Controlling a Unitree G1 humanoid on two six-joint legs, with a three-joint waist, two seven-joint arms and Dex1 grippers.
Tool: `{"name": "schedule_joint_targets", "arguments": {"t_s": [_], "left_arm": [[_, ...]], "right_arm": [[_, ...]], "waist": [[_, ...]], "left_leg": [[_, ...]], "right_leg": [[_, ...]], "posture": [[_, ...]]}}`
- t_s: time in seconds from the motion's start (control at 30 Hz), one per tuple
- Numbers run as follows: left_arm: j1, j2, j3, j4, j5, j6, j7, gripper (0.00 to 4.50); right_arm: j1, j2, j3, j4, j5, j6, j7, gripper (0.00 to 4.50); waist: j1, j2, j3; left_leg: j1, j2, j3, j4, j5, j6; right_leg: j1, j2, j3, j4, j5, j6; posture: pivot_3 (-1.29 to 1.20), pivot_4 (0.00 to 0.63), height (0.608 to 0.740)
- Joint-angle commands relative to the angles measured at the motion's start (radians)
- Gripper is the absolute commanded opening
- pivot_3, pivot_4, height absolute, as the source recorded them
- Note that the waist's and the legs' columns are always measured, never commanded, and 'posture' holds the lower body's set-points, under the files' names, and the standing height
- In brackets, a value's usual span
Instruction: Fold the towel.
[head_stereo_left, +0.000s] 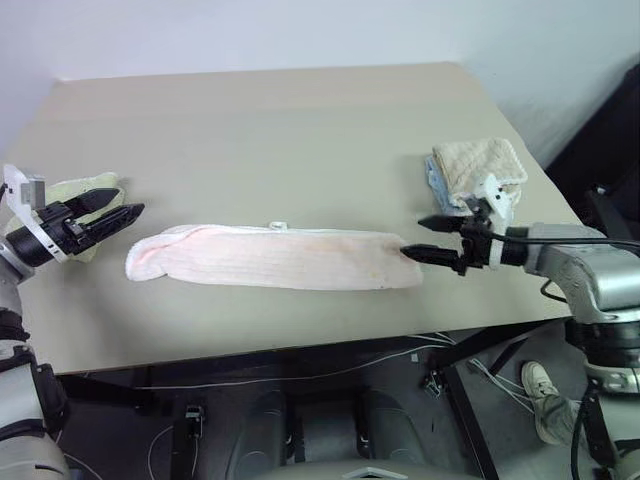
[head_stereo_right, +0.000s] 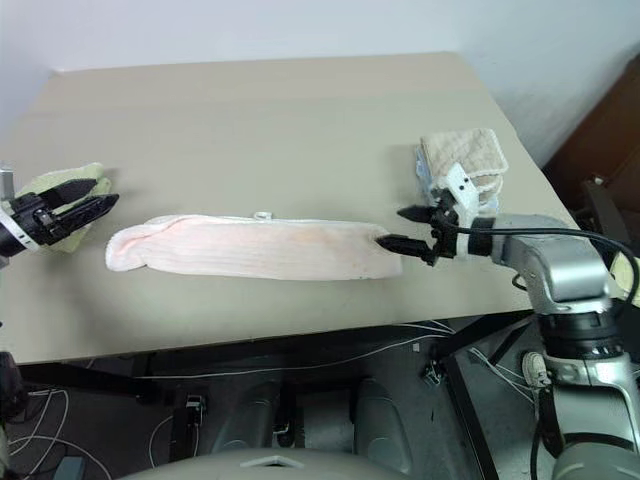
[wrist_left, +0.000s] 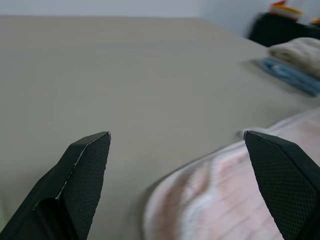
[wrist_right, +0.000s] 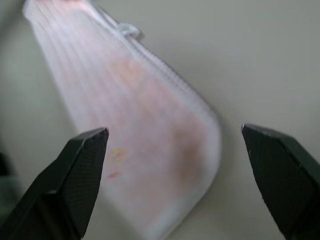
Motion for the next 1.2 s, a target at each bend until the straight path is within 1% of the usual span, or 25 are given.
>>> {"name": "schedule_joint_targets", "arguments": {"t_s": [0.03,0.1,0.17,0.23,0.3,0.43,0.5,0.67,0.8,0.87,0.93,1.07,1.17,1.2], "left_arm": [[0.102,0.01,0.018,-0.24,-0.081,0.106,-0.019,4.48],[0.193,-0.01,0.006,-0.413,-0.12,0.17,-0.001,4.48],[0.273,-0.052,-0.006,-0.572,-0.157,0.212,0.04,4.48],[0.332,-0.095,-0.024,-0.687,-0.17,0.222,0.081,4.48],[0.366,-0.135,-0.047,-0.754,-0.167,0.225,0.125,4.48],[0.382,-0.188,-0.101,-0.788,-0.135,0.21,0.193,4.48],[0.385,-0.192,-0.121,-0.795,-0.13,0.203,0.198,4.48],[0.376,-0.194,-0.16,-0.778,-0.107,0.167,0.2,4.48],[0.379,-0.199,-0.182,-0.782,-0.103,0.147,0.197,4.48],[0.389,-0.194,-0.197,-0.792,-0.098,0.142,0.19,4.48],[0.401,-0.185,-0.219,-0.789,-0.071,0.118,0.184,4.48],[0.407,-0.194,-0.236,-0.772,-0.058,0.093,0.185,4.48],[0.404,-0.203,-0.245,-0.766,-0.054,0.081,0.19,4.5],[0.403,-0.207,-0.247,-0.765,-0.054,0.079,0.191,4.5]], "right_arm": [[0.029,-0.027,-0.116,-0.075,0.141,0.211,-0.039,4.47],[0.061,-0.03,-0.166,-0.093,0.199,0.318,-0.065,4.47],[0.085,-0.026,-0.205,-0.095,0.24,0.416,-0.095,4.47],[0.112,-0.015,-0.226,-0.107,0.255,0.47,-0.133,4.47],[0.137,0.009,-0.245,-0.118,0.264,0.51,-0.173,4.47],[0.163,0.129,-0.314,-0.12,0.284,0.605,-0.273,4.47],[0.173,0.175,-0.332,-0.118,0.317,0.616,-0.317,4.47],[0.158,0.298,-0.401,-0.054,0.433,0.616,-0.479,4.47],[0.11,0.385,-0.471,0.037,0.448,0.616,-0.653,4.47],[0.097,0.417,-0.482,0.064,0.446,0.616,-0.739,4.47],[0.095,0.44,-0.498,0.07,0.482,0.616,-0.799,4.47],[0.062,0.483,-0.567,0.107,0.534,0.616,-0.917,4.47],[0.047,0.494,-0.587,0.117,0.561,0.616,-0.977,3.92],[0.048,0.494,-0.585,0.117,0.574,0.616,-0.989,3.58]], "waist": [[-0.002,0.0,0.0],[-0.002,0.0,0.0],[-0.002,0.0,0.0],[0.0,0.001,-0.001],[0.0,0.002,-0.001],[-0.001,0.001,-0.001],[-0.001,0.001,-0.001],[0.0,0.001,-0.002],[-0.003,0.001,-0.002],[-0.006,0.001,-0.002],[-0.01,0.0,-0.005],[-0.026,-0.001,-0.007],[-0.028,0.0,-0.008],[-0.028,0.0,-0.008]], "left_leg": [[0.001,0.0,0.0,-0.001,0.0,0.0],[0.001,0.001,-0.001,-0.003,-0.001,-0.002],[0.003,0.001,0.0,-0.006,-0.002,-0.003],[0.004,0.0,0.003,-0.012,-0.002,-0.004],[0.004,0.0,0.004,-0.015,-0.001,-0.004],[0.003,0.0,0.005,-0.017,-0.001,-0.004],[0.003,0.0,0.005,-0.017,0.0,-0.002],[0.003,0.0,0.006,-0.017,0.0,-0.002],[0.003,0.0,0.006,-0.017,0.0,-0.002],[0.003,0.0,0.006,-0.017,0.0,-0.002],[0.005,0.001,0.006,-0.017,0.0,-0.002],[0.007,0.001,0.005,-0.017,-0.001,-0.004],[0.006,0.001,0.005,-0.017,-0.001,-0.004],[0.006,0.001,0.005,-0.017,-0.001,-0.004]], "right_leg": [[0.0,-0.001,0.001,0.0,0.0,0.0],[0.0,-0.001,0.002,-0.001,0.0,-0.001],[0.0,-0.002,0.003,-0.002,0.0,-0.002],[0.001,-0.006,0.002,-0.006,0.0,-0.002],[0.0,-0.007,0.001,-0.009,0.0,-0.002],[0.001,-0.006,0.001,-0.012,0.0,-0.002],[0.001,-0.005,0.001,-0.013,0.0,-0.002],[0.002,-0.005,0.001,-0.014,0.0,-0.002],[0.002,-0.005,0.001,-0.015,0.0,-0.002],[0.002,-0.004,0.001,-0.015,0.0,-0.002],[0.003,-0.004,0.001,-0.015,0.0,-0.002],[0.006,-0.005,0.001,-0.016,0.002,-0.005],[0.006,-0.005,0.001,-0.018,0.004,-0.008],[0.006,-0.005,0.001,-0.018,0.004,-0.008]], "posture": [[0.0,0.15,0.74],[0.0,0.15,0.74],[0.0,0.15,0.74],[0.0,0.15,0.74],[0.0,0.15,0.74],[0.0,0.15,0.74],[0.0,0.15,0.74],[0.0,0.15,0.74],[0.0,0.15,0.74],[0.0,0.15,0.74],[0.0,0.15,0.74],[0.0,0.15,0.74],[0.0,0.15,0.74],[0.0,0.15,0.74]]}}
